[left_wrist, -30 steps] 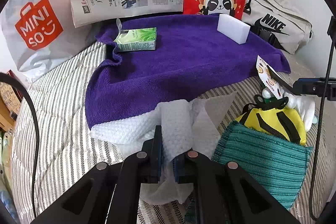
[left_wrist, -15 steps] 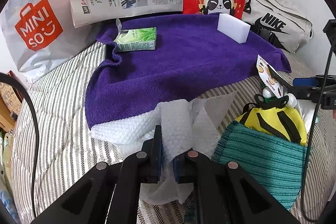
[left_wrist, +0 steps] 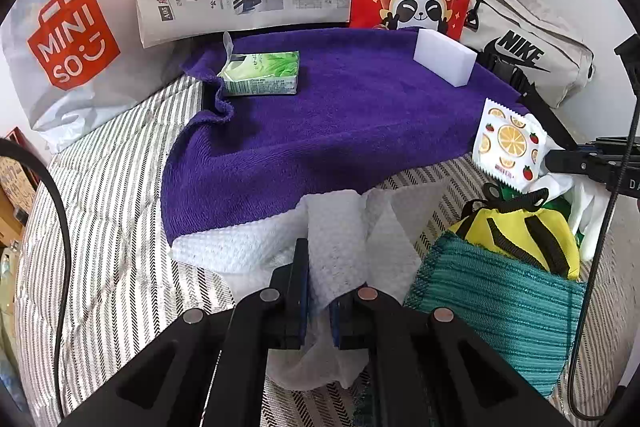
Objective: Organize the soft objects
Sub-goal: 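Close the right tool on the black watch strap, then lift the black watch strap out of the pile with the right tool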
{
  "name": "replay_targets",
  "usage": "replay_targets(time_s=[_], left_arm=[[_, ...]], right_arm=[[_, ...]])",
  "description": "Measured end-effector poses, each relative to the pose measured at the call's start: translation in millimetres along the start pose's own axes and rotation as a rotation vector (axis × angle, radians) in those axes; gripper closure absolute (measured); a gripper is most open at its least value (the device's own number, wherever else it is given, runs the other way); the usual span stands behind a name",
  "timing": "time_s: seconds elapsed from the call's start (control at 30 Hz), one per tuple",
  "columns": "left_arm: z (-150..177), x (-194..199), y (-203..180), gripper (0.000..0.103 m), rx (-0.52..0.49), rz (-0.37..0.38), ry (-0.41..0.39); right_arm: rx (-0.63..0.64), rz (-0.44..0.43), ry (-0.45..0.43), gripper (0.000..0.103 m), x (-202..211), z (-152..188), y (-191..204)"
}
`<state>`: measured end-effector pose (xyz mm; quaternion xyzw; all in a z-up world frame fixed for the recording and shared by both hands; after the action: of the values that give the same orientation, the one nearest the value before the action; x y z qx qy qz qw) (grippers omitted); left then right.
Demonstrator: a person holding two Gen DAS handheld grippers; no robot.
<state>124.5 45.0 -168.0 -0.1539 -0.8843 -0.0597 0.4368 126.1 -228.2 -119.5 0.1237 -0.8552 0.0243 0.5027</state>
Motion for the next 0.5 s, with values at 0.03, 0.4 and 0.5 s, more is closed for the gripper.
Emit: replay_targets(time_s=[0.03,0.4,0.5], left_arm=[[-0.2,-0.2,0.4,0.094,0.003,0.003,0.0],[0.1,-0.3,1.3,0.095,0.01,0.01,0.0],[0.1,-0.2,1.2,0.095,0.011,0.011,0.0]], right_arm=[[-0.005,-0.002,0.007,0.089,-1.0,0.5,-0.8],[-0.079,-0.004,0.058,0.081,-9.0,11.8,-20.0],[-0.086,-0.005,0.05,0.081,-4.4,12.7,-22.9]])
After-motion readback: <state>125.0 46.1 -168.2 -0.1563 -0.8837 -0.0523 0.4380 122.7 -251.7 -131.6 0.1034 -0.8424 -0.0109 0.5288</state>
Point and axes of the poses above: each gripper's, at about its wrist camera, not at the fingertips, and x roughly against the way its jaws point, y to its left, z to its underside, the point moved 1 cm from there along -x, roughly the way its jaws point
